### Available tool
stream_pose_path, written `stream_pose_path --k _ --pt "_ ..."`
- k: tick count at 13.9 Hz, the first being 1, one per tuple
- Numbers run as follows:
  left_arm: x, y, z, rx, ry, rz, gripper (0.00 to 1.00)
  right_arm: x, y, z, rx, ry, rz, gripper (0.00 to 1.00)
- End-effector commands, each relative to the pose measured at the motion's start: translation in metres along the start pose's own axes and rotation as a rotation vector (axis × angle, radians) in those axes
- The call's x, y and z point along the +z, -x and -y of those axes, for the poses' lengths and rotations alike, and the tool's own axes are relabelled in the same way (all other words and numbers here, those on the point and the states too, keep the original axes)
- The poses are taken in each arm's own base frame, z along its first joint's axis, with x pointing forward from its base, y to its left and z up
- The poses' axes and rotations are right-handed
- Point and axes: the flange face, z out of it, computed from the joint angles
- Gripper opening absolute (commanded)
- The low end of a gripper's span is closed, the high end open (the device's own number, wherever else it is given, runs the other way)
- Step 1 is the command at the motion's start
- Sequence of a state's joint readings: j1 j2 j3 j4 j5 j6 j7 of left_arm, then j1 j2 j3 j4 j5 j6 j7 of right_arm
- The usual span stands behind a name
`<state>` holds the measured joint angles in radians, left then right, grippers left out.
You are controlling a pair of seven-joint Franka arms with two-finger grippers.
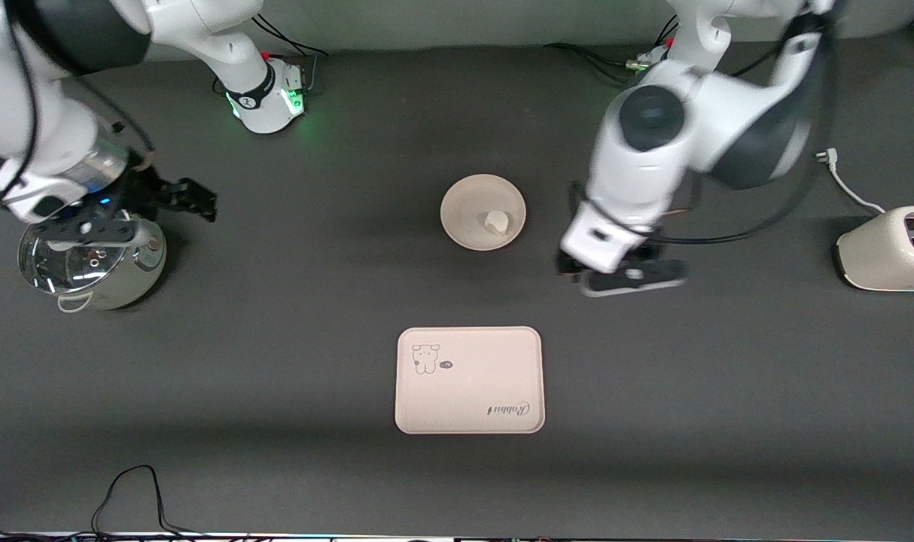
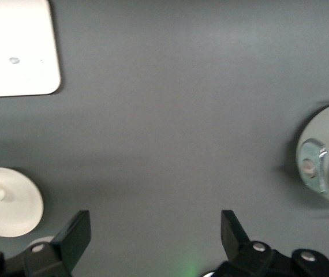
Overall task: Place bun in plate and plate on tray
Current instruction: 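Raise the left gripper away while the right gripper reaches toward the plate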
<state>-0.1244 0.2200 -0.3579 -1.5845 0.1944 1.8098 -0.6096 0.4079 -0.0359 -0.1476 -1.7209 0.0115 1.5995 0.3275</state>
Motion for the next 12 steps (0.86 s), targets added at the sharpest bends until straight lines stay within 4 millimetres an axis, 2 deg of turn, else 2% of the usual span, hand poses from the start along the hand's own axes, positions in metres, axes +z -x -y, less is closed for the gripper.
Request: stream_pose_path --k 1,2,4,5,7,9,11,12 --pt "-0.041 -0.011 0.079 0.070 -0.021 0.059 1.00 0.000 0.019 0.025 0.036 -0.031 -0.006 1.00" --pt "-0.054 -0.016 0.116 0.110 -0.027 0.054 1.00 0.000 0.031 0.054 0.030 -0.030 -0.005 1.00" --pt "-0.059 -0.021 0.182 0.103 0.012 0.106 1.00 0.007 0.055 0.110 0.044 -0.029 -0.010 1.00" --pt "-0.064 -0.018 0.200 0.074 0.030 0.128 1.00 0.013 0.071 0.145 0.022 -0.035 -0.010 1.00" --pt "-0.072 -0.010 0.218 0.053 0.018 0.149 1.00 0.027 0.097 0.199 -0.023 -0.057 0.001 1.00" --pt "-0.074 -0.007 0.237 0.054 0.023 0.169 1.00 0.036 0.108 0.231 -0.017 -0.124 0.019 1.00" --pt "-0.072 -0.006 0.249 0.037 0.019 0.192 1.00 0.046 0.140 0.283 0.000 -0.123 0.025 1.00" --pt "-0.071 -0.006 0.252 0.032 0.019 0.197 1.00 0.053 0.152 0.301 -0.007 -0.111 0.028 1.00"
